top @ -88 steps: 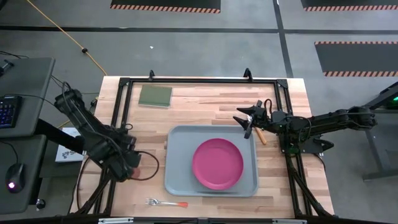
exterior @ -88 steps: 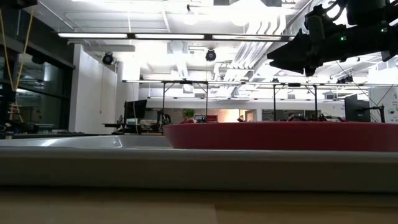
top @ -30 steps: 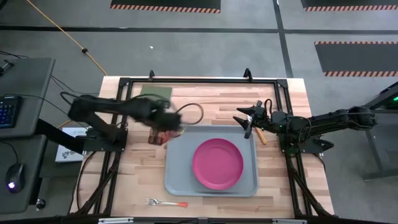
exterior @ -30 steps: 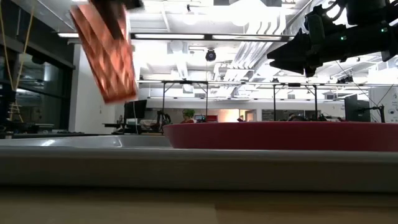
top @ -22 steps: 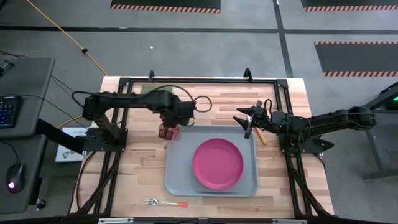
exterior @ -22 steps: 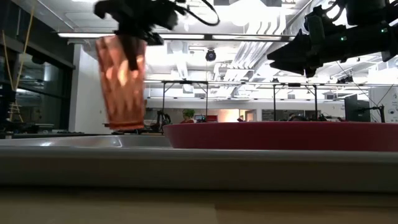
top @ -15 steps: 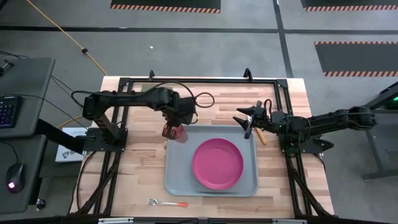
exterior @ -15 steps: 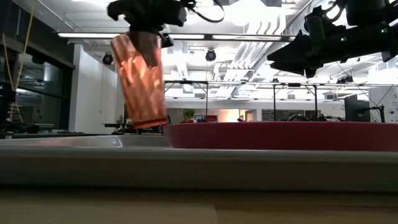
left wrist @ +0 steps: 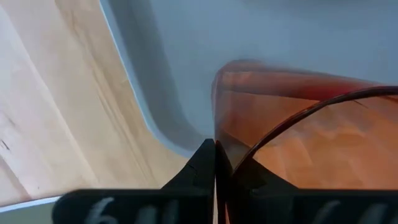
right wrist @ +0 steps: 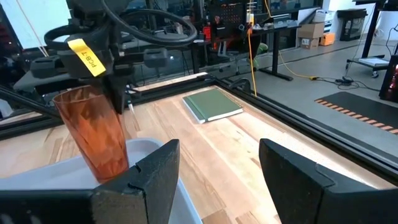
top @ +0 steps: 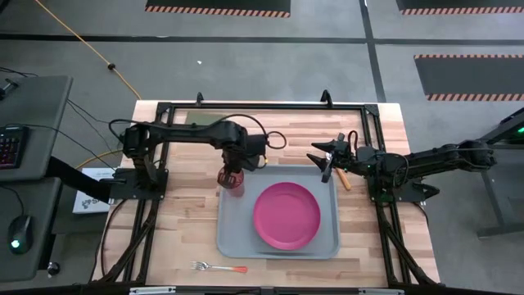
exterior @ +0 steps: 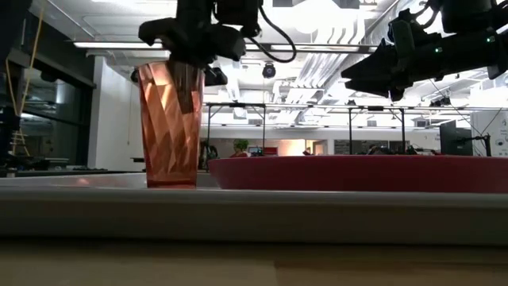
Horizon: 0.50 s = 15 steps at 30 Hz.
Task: Pick and place plate/cup/fork/spoon on tray
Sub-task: Put the red cup to the top left of the pink plate on the gray tray
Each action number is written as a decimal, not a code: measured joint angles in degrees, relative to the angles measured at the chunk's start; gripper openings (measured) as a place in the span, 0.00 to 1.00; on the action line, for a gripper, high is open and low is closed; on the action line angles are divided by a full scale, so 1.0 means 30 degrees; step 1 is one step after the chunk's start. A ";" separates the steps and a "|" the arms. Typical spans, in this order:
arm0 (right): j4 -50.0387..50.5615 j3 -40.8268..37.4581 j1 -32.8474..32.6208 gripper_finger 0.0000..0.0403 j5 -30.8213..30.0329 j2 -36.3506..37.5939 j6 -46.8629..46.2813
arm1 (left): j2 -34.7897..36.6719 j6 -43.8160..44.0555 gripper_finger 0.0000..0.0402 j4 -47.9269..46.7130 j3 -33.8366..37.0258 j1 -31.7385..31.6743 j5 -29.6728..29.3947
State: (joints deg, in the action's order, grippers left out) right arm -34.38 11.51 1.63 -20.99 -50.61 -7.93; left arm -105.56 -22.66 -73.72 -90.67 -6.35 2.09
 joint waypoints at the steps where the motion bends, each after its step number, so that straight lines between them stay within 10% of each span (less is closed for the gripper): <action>1: 0.0019 0.0000 0.0000 0.53 -0.0005 0.0000 -0.0004 | -0.0020 -0.0011 0.00 0.0047 -0.0010 -0.0006 0.0003; 15: 0.0164 0.0000 0.0000 0.53 -0.0004 0.0000 -0.0052 | 0.0068 -0.0034 0.16 0.0162 0.0005 0.0000 -0.0148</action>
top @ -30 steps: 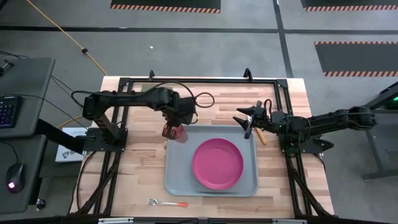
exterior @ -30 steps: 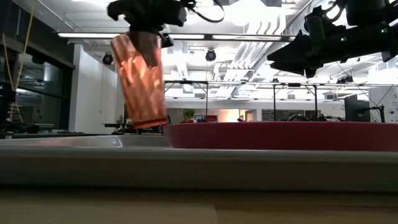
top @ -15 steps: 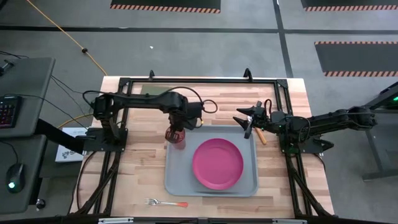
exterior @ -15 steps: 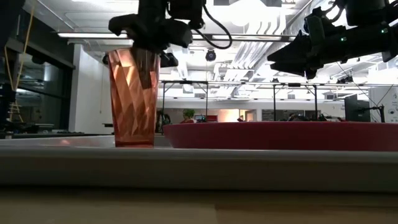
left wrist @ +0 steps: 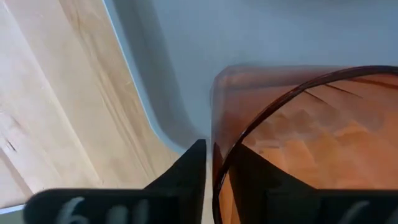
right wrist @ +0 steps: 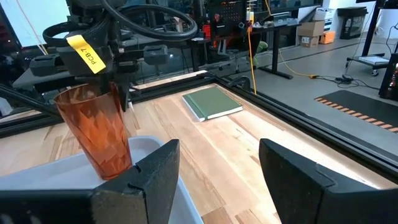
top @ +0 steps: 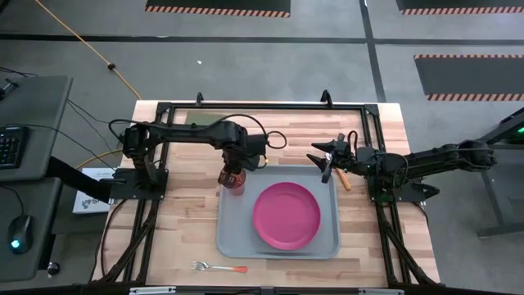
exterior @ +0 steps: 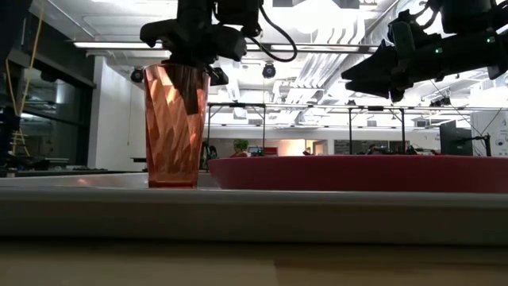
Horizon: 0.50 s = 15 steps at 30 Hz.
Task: Pick and place plate/cup/fork/spoon on tray
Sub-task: Put the red cup to the top left of the pink plate on the gray tray, then adjust the pink plate on the gray tray
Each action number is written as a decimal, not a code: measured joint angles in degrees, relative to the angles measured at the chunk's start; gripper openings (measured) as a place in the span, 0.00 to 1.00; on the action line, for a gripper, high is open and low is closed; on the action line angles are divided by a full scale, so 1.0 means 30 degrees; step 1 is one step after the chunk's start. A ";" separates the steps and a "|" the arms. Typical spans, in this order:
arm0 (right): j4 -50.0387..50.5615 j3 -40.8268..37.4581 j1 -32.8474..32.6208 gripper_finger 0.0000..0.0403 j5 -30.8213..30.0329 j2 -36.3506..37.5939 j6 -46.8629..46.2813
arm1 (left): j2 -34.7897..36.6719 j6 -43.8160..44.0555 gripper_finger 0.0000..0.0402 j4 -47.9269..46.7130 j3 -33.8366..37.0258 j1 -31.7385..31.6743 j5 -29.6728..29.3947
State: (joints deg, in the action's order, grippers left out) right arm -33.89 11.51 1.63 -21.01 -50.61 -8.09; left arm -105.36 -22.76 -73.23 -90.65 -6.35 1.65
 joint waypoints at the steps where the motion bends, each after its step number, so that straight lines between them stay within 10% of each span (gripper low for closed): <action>1: 0.0007 0.0000 0.0000 0.53 -0.0003 0.0000 -0.0002 | 0.0000 0.0000 0.17 -0.0012 0.0000 0.0000 0.0000; 15: -0.0028 0.0000 0.0000 0.53 -0.0003 0.0000 0.0004 | 0.0517 0.1056 0.48 -0.1237 -0.2771 0.0000 -0.0423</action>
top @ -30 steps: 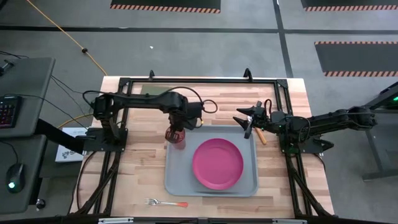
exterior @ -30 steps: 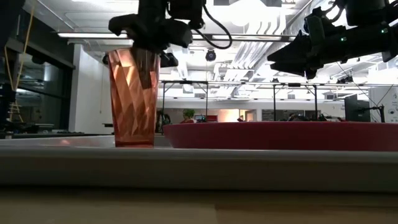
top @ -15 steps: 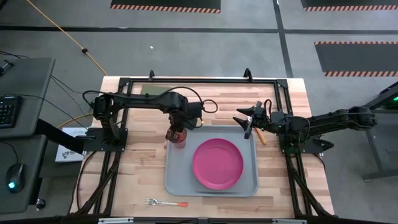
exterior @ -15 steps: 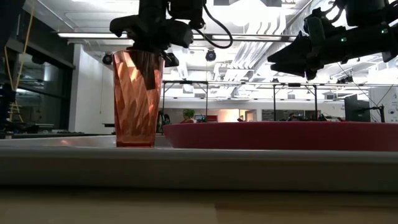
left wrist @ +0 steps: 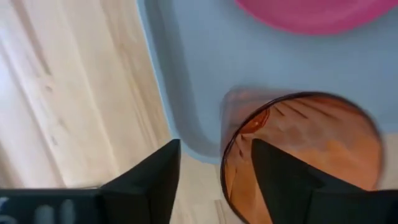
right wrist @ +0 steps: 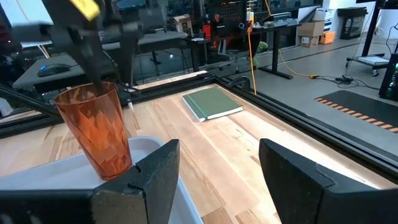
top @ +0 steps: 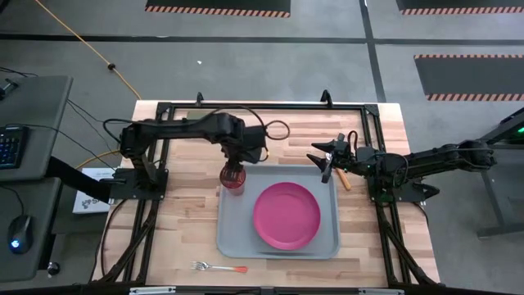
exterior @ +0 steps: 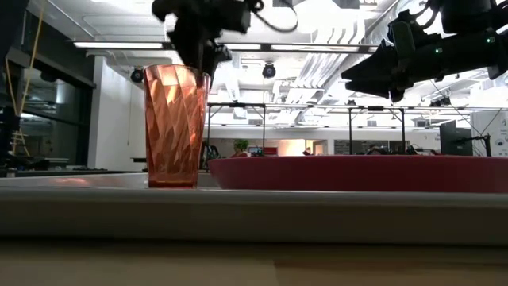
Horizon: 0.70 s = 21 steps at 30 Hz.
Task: Pick and place plate/cup/fork/spoon on tray
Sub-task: Adjust the pink plate on the gray tray
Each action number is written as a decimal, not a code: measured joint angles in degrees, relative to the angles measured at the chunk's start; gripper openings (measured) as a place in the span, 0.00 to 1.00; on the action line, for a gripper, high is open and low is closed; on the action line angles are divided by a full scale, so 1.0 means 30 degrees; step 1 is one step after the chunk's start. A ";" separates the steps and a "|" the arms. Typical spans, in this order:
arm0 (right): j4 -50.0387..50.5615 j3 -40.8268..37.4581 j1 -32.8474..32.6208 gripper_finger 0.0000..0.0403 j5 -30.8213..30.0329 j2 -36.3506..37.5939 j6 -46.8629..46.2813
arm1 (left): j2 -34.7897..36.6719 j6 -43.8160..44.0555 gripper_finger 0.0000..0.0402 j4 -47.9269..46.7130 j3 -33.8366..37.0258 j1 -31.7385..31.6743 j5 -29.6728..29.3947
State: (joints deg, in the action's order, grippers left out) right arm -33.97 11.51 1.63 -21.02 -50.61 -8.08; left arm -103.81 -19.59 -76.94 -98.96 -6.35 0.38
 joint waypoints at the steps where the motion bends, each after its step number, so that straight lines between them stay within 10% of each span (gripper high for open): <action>1: 0.0014 0.0000 0.0000 0.53 0.0000 0.0000 -0.0004 | 0.0000 -0.0003 0.50 -0.0179 -0.0421 0.0000 -0.0009; 13: 0.0050 0.0000 0.0000 0.53 0.0000 0.0000 0.0000 | 0.0394 0.2889 0.51 -0.3202 -0.6472 -0.0004 -0.2569; 21: 0.0152 0.0000 0.0000 0.53 0.0095 0.0000 0.0154 | 0.5278 0.3456 0.40 0.4156 -0.1799 0.0461 -0.1659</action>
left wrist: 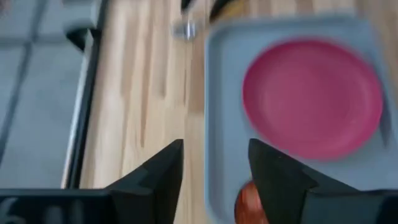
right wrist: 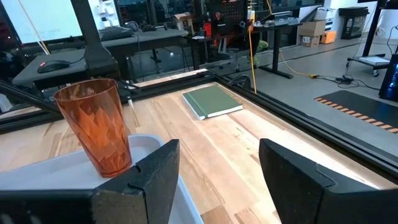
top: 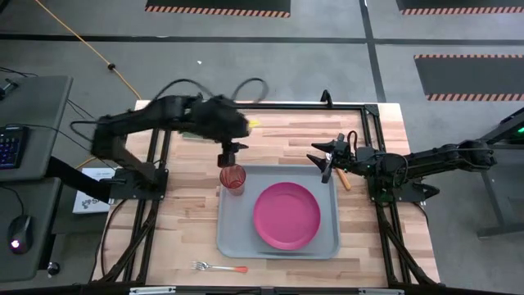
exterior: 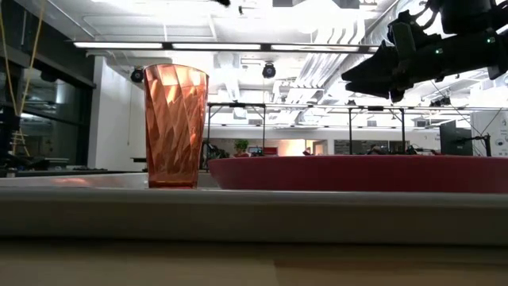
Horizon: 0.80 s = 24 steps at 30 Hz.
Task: Pick and place plate/cup/fork/spoon on tray
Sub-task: Adjust the pink plate on the gray tray
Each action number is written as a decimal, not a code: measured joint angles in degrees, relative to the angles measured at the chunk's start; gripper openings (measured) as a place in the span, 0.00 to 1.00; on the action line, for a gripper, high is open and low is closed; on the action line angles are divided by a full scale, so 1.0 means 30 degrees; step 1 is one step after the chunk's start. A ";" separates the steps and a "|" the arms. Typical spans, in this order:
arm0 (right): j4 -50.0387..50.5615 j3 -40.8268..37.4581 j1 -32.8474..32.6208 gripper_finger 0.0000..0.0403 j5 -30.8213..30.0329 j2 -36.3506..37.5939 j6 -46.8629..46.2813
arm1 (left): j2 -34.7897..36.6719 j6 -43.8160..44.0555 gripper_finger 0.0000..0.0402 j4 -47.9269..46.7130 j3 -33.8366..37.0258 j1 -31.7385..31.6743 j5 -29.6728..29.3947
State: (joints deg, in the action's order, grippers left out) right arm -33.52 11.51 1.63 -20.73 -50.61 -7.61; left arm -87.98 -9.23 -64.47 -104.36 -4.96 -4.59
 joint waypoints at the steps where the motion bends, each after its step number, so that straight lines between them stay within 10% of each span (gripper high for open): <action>1: 0.0001 0.0000 -0.0006 0.53 0.0000 0.0000 0.0022 | 0.1028 -0.0050 0.38 0.1392 0.1335 0.0108 -0.0054; 13: 0.0525 0.0071 -0.0068 0.49 0.2281 -0.0022 -0.0487 | 1.1767 -0.0035 0.01 2.2495 2.0829 0.0758 -0.0097; 21: 0.8085 0.4827 -0.1806 0.05 0.3400 -0.2198 -0.2424 | 1.5546 0.0384 0.01 3.0075 2.6556 0.1922 -0.0050; 24: 1.1184 0.6416 -0.3018 0.06 0.5235 -0.3708 -0.2572 | 1.6272 0.0403 0.01 3.0351 2.7154 0.2275 -0.0046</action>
State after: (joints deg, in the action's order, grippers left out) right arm 0.04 30.76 -7.43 -5.03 -61.73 -15.33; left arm -39.16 -8.02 26.58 -22.90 1.86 -4.73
